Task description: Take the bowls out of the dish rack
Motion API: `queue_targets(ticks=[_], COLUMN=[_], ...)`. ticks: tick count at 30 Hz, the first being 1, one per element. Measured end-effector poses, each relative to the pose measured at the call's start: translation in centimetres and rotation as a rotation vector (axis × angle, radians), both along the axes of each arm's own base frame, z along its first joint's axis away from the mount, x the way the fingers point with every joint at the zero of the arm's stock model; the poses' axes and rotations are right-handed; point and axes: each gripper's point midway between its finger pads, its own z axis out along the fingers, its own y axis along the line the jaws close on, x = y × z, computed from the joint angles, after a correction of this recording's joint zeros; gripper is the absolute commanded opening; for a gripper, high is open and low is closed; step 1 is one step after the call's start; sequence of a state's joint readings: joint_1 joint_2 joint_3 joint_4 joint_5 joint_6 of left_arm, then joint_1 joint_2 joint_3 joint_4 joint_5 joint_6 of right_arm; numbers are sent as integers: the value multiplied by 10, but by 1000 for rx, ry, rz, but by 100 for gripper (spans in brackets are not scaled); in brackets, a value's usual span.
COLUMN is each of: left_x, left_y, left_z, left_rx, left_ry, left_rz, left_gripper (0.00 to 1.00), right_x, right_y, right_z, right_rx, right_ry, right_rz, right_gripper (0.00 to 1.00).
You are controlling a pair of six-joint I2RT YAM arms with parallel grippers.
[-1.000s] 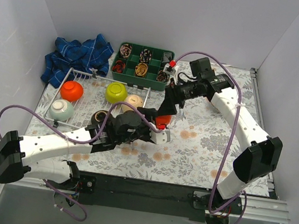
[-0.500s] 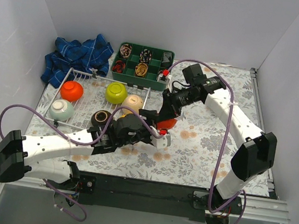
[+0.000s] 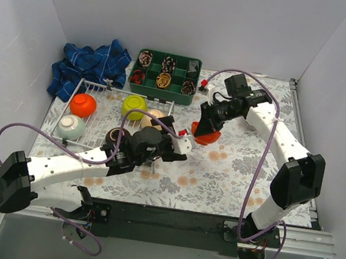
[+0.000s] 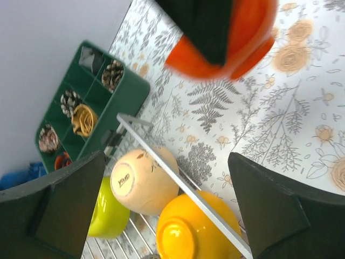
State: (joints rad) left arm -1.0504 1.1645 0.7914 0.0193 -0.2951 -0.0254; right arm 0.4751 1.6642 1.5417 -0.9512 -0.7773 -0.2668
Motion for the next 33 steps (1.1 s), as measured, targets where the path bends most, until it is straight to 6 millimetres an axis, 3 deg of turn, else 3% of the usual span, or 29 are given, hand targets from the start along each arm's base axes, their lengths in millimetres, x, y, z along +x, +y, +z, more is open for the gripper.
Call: queue_targets(ticks=[5, 8, 15, 21, 25, 30, 33], left_x=[21, 36, 63, 69, 67, 60, 58], left_y=[26, 48, 94, 124, 140, 152, 158], left_z=[-6, -7, -1, -13, -13, -4, -2], left_rx=[-128, -234, -500, -660, -755, -843, -871], left_ry=[126, 217, 391, 529, 587, 617, 632], left_rz=[156, 264, 516, 706, 804, 864, 894], left_gripper=[98, 98, 98, 98, 98, 98, 98], right_x=[46, 68, 127, 189, 212, 227, 228], right_y=[-40, -53, -71, -80, -82, -77, -73], right_z=[-14, -19, -38, -62, -93, -129, -142], right_rx=[-144, -216, -316, -379, -432, -478, -495], right_ry=[-104, -184, -368, -496, -502, -483, -478], right_rz=[-216, -322, -540, -706, -759, -795, -810], right_gripper=[1, 1, 1, 1, 1, 2, 15])
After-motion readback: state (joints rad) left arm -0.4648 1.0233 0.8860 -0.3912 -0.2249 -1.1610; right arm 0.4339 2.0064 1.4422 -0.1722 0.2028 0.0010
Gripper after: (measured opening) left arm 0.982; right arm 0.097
